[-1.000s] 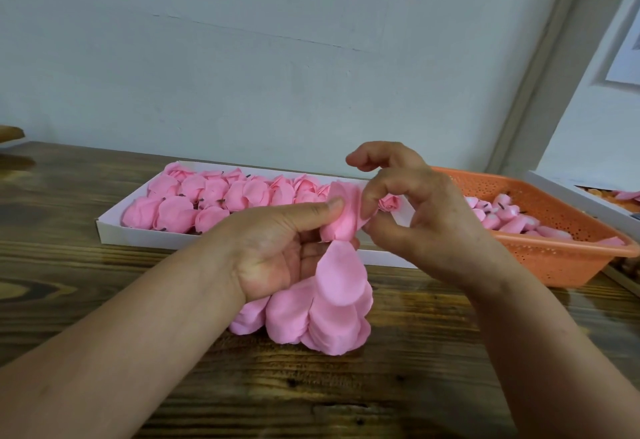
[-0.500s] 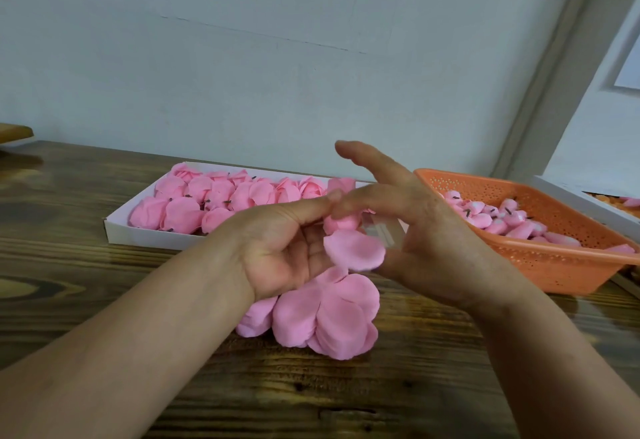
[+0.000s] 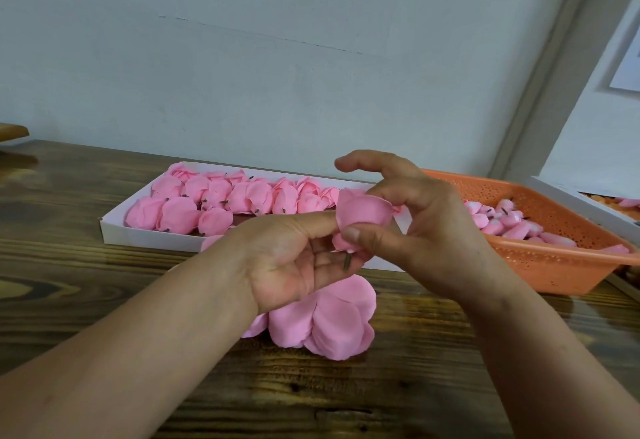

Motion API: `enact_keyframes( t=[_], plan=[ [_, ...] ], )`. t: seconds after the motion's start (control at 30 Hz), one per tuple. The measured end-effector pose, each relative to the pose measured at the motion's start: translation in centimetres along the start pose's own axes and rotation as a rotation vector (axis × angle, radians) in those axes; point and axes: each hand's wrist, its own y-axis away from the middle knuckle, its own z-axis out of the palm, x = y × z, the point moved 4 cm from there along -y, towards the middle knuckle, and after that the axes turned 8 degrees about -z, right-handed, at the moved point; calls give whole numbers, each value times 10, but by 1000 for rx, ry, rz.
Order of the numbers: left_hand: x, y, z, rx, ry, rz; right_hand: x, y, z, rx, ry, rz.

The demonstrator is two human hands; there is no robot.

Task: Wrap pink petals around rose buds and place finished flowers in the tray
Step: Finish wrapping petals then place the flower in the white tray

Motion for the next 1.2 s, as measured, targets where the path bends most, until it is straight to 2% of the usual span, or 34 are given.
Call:
enact_keyframes(
  t=[0.4, 0.53, 0.63, 0.87, 1.0, 1.2],
  plan=[
    [-1, -1, 1, -18, -85, 40, 10, -1, 1, 17, -52, 109],
    [-1, 1, 3, -121, -85, 55, 11, -1, -1, 35, -58, 140],
    [-2, 0, 2, -110, -99, 74, 11, 0, -2, 22, -67, 157],
    [-1, -1, 0, -67, -58, 75, 8, -1, -2, 9, -127, 101],
    [0, 2, 4, -91, -23, 47, 8, 1, -10, 55, -292, 46],
    [4, 5, 6, -120, 36, 17, 9, 3, -21, -17, -270, 4]
  ],
)
